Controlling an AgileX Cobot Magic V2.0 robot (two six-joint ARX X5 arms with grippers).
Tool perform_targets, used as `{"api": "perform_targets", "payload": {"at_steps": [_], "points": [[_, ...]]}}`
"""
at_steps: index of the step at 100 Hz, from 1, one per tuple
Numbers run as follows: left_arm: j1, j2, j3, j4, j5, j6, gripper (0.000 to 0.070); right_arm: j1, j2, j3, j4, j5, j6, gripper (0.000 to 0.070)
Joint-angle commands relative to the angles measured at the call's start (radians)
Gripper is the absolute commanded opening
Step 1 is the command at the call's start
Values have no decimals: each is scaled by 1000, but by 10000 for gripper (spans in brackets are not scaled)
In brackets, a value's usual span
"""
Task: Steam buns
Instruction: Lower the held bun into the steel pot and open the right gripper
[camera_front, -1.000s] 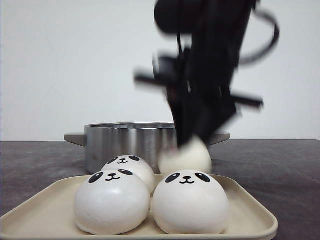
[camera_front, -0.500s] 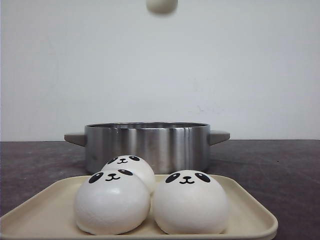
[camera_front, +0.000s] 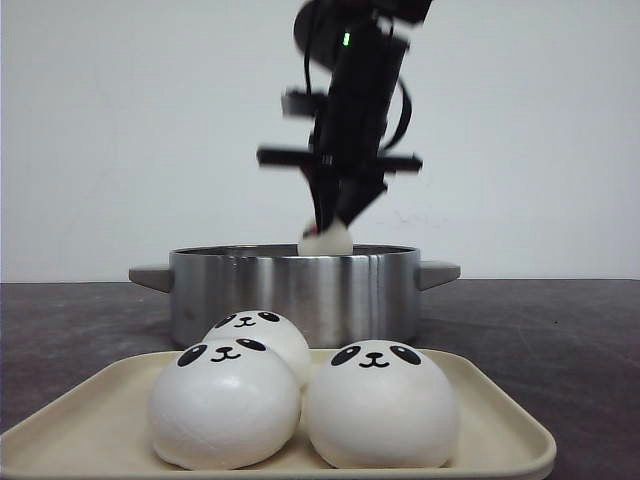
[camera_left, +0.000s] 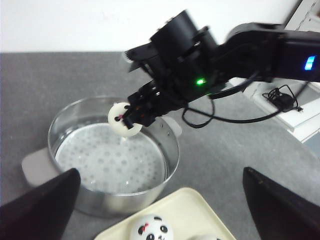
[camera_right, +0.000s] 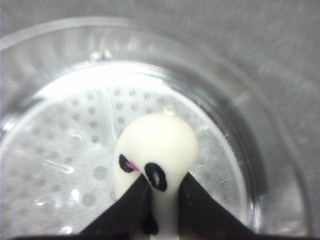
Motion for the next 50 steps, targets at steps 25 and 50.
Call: {"api": "perform_targets", "payload": {"at_steps": [25, 50], "points": [[-5, 5, 13, -21, -5, 6, 631, -13, 56, 19, 46, 1, -8, 302], [-5, 11, 13, -21, -5, 5, 631, -23, 54, 21, 32, 0, -5, 410]]}}
